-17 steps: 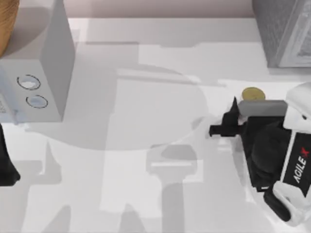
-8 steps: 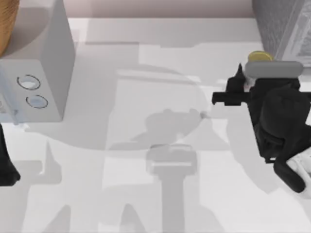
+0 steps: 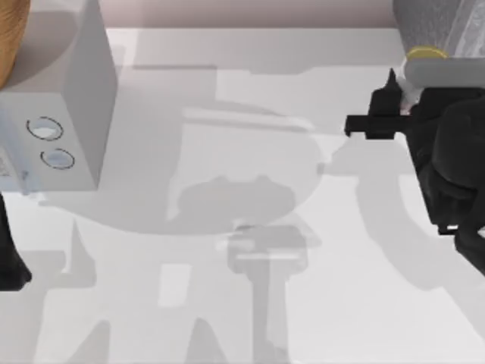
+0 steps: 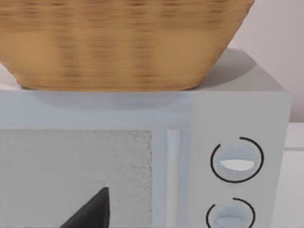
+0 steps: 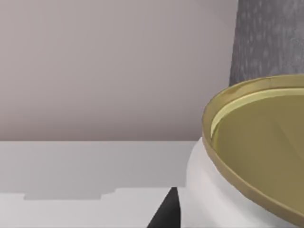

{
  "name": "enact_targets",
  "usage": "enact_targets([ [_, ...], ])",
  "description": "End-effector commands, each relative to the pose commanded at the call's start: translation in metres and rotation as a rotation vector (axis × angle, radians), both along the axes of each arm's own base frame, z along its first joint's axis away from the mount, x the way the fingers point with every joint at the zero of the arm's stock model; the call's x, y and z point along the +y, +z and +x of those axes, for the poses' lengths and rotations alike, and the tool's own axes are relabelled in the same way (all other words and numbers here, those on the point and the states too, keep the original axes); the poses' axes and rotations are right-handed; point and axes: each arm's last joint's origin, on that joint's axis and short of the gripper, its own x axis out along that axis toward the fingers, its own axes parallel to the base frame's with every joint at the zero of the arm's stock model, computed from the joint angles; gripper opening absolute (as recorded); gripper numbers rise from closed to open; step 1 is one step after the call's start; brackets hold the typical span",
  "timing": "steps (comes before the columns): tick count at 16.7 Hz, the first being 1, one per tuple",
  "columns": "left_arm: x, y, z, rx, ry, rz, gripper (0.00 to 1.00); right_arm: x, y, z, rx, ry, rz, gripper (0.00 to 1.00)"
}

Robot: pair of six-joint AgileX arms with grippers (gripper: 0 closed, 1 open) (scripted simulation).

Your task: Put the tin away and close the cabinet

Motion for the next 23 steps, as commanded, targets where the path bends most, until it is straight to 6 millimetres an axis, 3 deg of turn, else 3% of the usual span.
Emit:
enact_targets([
  [6, 0.0, 0.0, 0.0, 0.0, 0.0, 0.0, 1.0, -0.002, 0.0, -0.001, 0.003, -0.001, 0.0, 0.0],
  [11, 0.0, 0.0, 0.0, 0.0, 0.0, 0.0, 1.0, -0.031, 0.022, -0.02, -0.006, -0.001, 0.004, 0.0],
  [17, 0.0, 0.0, 0.0, 0.0, 0.0, 0.0, 1.0, -0.087, 0.046, -0.075, -0.029, 0.0, 0.009, 0.0],
  [23, 0.0, 0.0, 0.0, 0.0, 0.0, 0.0, 1.0, -0.128, 0.031, -0.138, -0.06, 0.003, 0.008, 0.0],
])
